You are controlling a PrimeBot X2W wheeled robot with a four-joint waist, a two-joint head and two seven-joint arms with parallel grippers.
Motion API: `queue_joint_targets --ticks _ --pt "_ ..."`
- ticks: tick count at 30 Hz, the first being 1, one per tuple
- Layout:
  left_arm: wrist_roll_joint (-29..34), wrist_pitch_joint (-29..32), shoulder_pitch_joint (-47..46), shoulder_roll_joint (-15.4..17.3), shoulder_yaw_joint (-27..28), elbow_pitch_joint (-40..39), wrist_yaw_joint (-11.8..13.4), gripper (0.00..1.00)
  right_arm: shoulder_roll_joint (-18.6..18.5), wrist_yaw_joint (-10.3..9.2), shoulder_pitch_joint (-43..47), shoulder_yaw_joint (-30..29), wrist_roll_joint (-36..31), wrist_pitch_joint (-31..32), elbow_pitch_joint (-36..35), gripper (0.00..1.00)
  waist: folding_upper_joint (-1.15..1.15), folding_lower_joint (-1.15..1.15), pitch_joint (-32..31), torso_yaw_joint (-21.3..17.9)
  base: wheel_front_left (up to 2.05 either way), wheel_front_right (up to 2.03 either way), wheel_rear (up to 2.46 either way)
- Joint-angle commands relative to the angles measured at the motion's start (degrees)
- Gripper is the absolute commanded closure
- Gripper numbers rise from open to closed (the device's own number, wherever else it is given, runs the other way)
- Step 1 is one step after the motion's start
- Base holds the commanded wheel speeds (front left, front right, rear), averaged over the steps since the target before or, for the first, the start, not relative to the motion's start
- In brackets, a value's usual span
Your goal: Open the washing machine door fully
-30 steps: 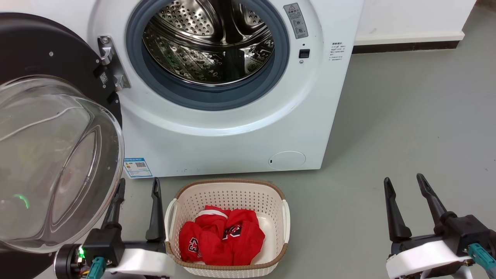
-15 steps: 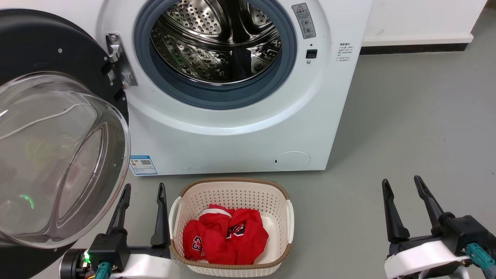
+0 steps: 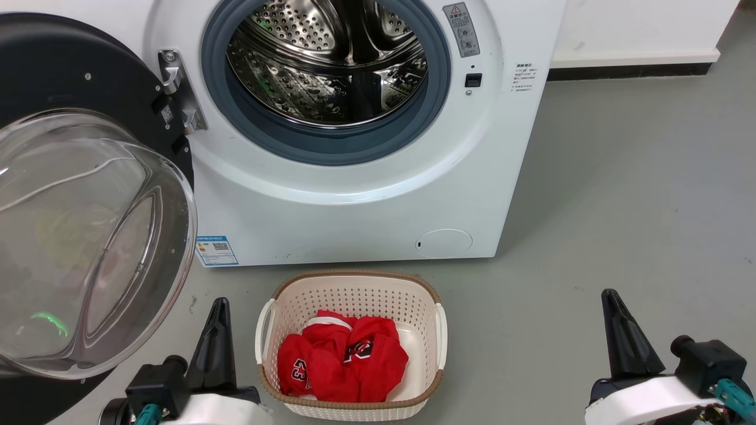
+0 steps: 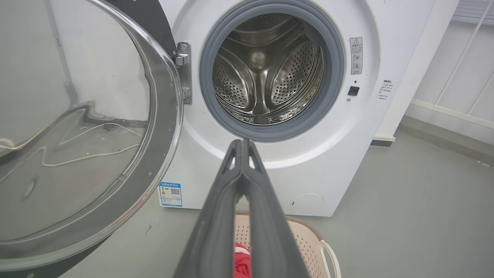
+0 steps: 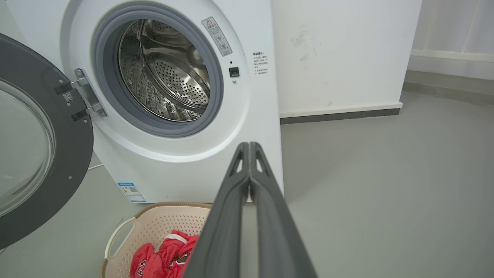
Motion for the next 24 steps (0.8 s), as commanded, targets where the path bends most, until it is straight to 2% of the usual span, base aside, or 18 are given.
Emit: queue_joint_targets --ticks 1,24 --pt "-2.43 0.38 -1.18 0.20 0.20 -0.59 -0.25 1.00 -0.30 0.00 -1.14 -0.06 2.62 0.26 -0.60 1.00 0.00 0.00 -0.01 0.02 0.00 0.00 0.00" --pt "-26.98 5.58 -4.23 0.99 1.56 3.43 -2.46 1.00 -1.37 0.00 -3.90 -0.54 27.58 4.20 2.53 1.00 0.00 0.00 -0.08 0.28 0.00 0.00 0.00"
